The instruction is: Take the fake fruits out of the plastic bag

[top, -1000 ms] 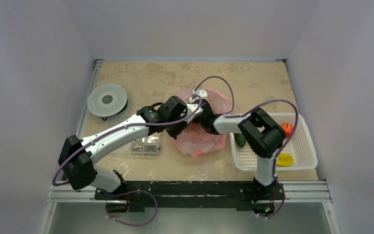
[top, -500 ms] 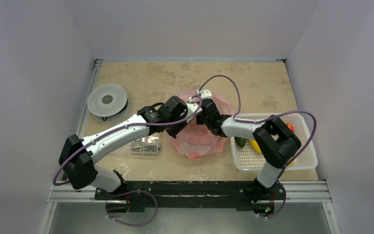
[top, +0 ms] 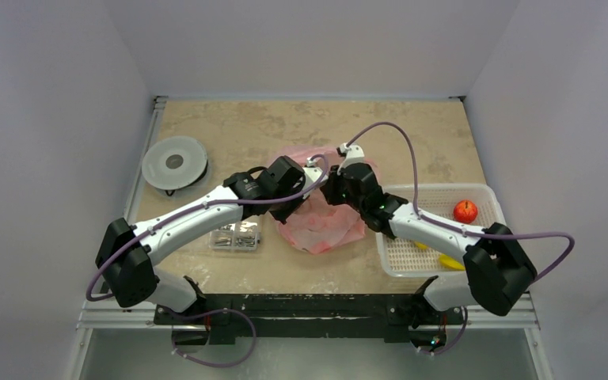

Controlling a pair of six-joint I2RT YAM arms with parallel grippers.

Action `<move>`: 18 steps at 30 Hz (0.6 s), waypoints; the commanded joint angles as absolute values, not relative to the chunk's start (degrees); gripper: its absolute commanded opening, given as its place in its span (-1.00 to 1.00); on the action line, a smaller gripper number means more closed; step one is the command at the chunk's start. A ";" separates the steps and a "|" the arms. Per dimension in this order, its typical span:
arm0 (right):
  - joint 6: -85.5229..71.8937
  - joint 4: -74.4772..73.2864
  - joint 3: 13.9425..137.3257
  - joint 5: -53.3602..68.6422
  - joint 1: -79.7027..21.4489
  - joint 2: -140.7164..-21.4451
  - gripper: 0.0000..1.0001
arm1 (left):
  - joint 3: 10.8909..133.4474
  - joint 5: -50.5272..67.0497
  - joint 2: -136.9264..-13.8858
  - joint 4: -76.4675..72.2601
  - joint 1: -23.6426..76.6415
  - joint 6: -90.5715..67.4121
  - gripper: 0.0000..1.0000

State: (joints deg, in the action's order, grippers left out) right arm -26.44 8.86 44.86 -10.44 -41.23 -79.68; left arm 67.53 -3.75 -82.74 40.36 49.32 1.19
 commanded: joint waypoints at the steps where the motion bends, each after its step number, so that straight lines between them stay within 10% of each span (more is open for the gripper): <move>1: -32.29 9.89 42.86 -3.35 -41.32 -75.93 -1.00 | 67.74 -4.61 -82.00 39.12 49.68 2.11 -1.00; 12: -37.86 6.51 40.26 -5.03 -41.13 -73.02 -1.00 | 67.90 -3.16 -82.98 39.24 49.65 2.04 -1.00; 18: -36.79 -7.88 47.47 -17.51 -40.94 -77.12 -0.44 | 68.27 -2.81 -83.59 39.64 49.76 2.17 -1.00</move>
State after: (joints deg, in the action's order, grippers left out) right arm -36.10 1.37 41.45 -7.49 -41.19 -75.09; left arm 67.53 -3.42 -83.15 40.36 49.32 1.19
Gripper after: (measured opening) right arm 0.263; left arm 0.006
